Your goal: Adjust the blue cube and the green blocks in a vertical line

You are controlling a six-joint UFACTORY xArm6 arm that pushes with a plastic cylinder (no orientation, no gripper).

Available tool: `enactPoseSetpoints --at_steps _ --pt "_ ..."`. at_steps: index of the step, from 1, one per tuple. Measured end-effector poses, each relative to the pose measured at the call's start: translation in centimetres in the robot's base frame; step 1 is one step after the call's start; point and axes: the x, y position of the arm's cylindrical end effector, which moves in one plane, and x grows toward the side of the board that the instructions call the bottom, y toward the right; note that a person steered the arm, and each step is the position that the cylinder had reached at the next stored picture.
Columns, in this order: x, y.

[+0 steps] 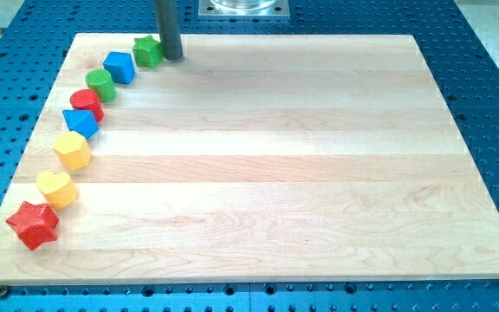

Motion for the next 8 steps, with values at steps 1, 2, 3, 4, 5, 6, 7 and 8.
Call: enactPoseSetpoints --at_steps 1,2,3,4,5,6,7,8 --pt "0.0 -1.8" --pt "0.0 -2.6" --pt "0.3 -0.8" --pt "2.6 -0.3" --pt "4.2 -0.3" --pt "4.2 -0.9" --pt "4.2 -1.5" --pt "4.2 -2.3"
